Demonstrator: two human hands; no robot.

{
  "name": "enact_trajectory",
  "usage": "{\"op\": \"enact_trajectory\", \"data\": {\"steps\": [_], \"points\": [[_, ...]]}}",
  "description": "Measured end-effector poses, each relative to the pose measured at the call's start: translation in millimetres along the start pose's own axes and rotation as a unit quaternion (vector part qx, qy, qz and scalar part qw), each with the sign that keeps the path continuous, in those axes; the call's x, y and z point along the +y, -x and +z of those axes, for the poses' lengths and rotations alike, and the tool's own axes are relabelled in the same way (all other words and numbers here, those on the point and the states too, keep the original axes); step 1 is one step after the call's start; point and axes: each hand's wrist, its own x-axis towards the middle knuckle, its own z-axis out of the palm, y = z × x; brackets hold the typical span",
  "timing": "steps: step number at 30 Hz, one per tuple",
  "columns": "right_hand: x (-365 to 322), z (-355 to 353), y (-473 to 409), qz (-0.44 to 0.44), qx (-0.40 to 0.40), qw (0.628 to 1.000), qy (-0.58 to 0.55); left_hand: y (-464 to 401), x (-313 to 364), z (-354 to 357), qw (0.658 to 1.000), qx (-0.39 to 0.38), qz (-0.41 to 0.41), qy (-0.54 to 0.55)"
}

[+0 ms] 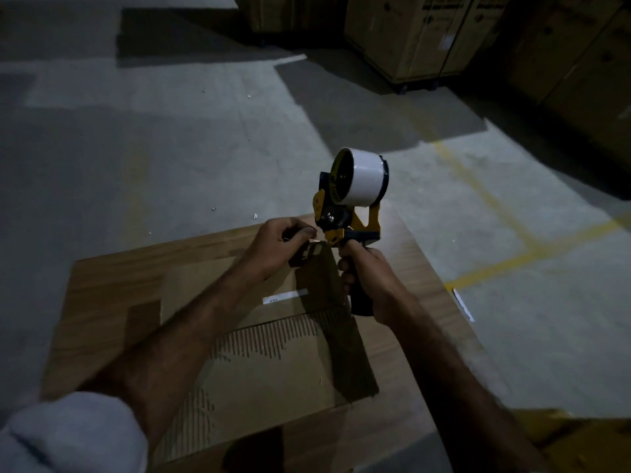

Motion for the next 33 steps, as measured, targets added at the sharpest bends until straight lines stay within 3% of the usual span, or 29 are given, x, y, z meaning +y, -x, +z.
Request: {"op": "enact_trajectory", "data": {"steps": [5,10,18,23,27,33], "points": [[1,1,4,-0.001,-0.002,1.0,-0.014,10,6,13,0.994,0.065,-0.026,0.081],[3,0,10,0.0,-0.008,0.999,-0.037,17,15,20,0.977,0.061,-0.042,0.198],[3,-4,23,0.002,-0.007,0.998,-0.065,24,19,26,0.976,0.04,-0.054,0.205],[-5,-13,32,0.0,-0.02,0.997,-0.08,24,22,15,0.998,0.035,0.033,0.038],[-9,-16,38,-0.003,-0.022,0.997,-0.078,18,26,9,0.979,0.034,0.159,-0.126],[-8,-14,38,-0.014,0.006,0.998,-0.053,2,27,5,0.957,0.003,0.178,-0.229]]}}
